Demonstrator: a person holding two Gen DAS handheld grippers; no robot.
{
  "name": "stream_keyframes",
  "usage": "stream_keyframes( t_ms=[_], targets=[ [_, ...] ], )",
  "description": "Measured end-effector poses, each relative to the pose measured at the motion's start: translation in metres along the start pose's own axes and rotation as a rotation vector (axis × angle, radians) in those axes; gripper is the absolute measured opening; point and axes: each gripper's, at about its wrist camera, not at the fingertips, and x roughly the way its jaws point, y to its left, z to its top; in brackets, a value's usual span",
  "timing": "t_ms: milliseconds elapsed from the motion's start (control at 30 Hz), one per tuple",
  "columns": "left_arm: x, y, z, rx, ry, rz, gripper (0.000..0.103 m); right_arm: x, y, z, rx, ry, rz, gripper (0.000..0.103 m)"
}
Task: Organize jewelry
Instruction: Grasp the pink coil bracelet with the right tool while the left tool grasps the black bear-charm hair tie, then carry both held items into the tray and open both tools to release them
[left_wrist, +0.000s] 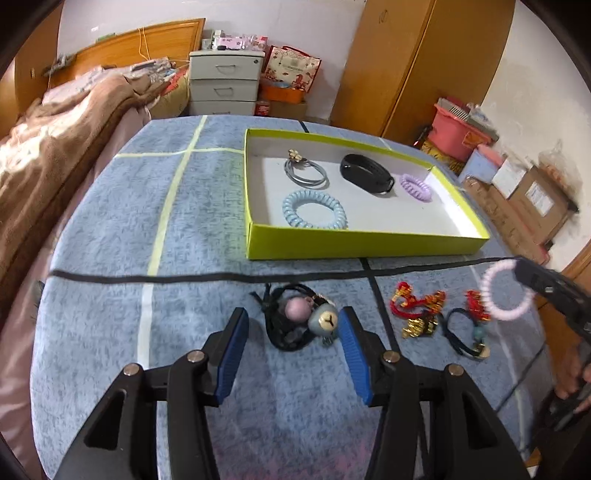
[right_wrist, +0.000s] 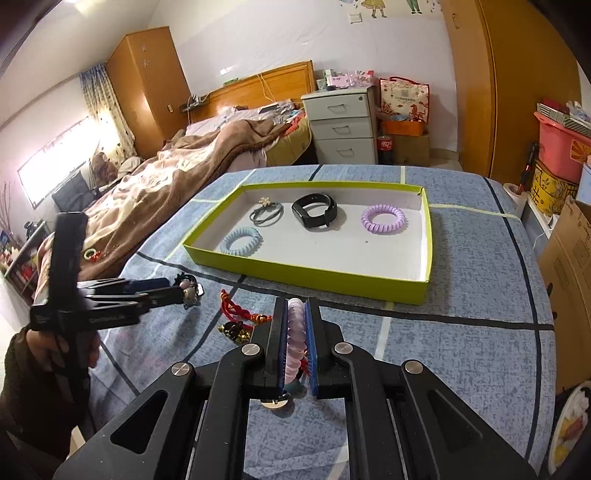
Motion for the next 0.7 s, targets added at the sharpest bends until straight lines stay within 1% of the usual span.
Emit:
stream_keyframes(
  t_ms=[33,133,200,333,400,433,467,567,600,700],
  targets=[
    [0.003,-0.003,0.001,0.014,0.0,0.023,0.057,-0.001,0.0,0.0,0.001,-0.003,0.0,0.009],
    [0.011,-0.009,0.004,0.038,0.015,0.038,0.058,-0.004,-0.001,0.0,0.009,-0.01,0.001,0.009],
    [0.014,-0.017,0.003,0.085,0.009,0.077,0.059,-0.004,-0.002,0.0,0.014,-0.013,-0.001,0.009],
    [0.013,-0.018,0.002,0.077,-0.003,0.091,0.058,-0.007,-0.004,-0.001,0.018,-0.021,-0.001,0.009],
    [0.013,-0.018,0.001,0.08,-0.005,0.093,0.057,-0.008,-0.005,-0.001,0.021,-0.023,0.0,0.009],
    [0.012,-0.018,0.001,0.083,-0.006,0.096,0.05,-0.008,-0.006,-0.002,0.02,-0.025,-0.003,0.009],
    [0.012,-0.018,0.0,0.085,-0.008,0.092,0.042,-0.009,-0.006,-0.002,0.019,-0.027,-0.003,0.009],
    [0.01,-0.018,0.0,0.084,-0.007,0.081,0.03,-0.01,-0.006,-0.003,0.021,-0.03,0.002,0.009],
    [0.01,-0.017,0.0,0.081,-0.009,0.082,0.027,-0.011,-0.006,-0.003,0.022,-0.033,0.003,0.009],
    [0.009,-0.016,0.0,0.076,-0.01,0.075,0.026,-0.012,-0.008,-0.001,0.027,-0.035,0.006,0.009]
  ],
)
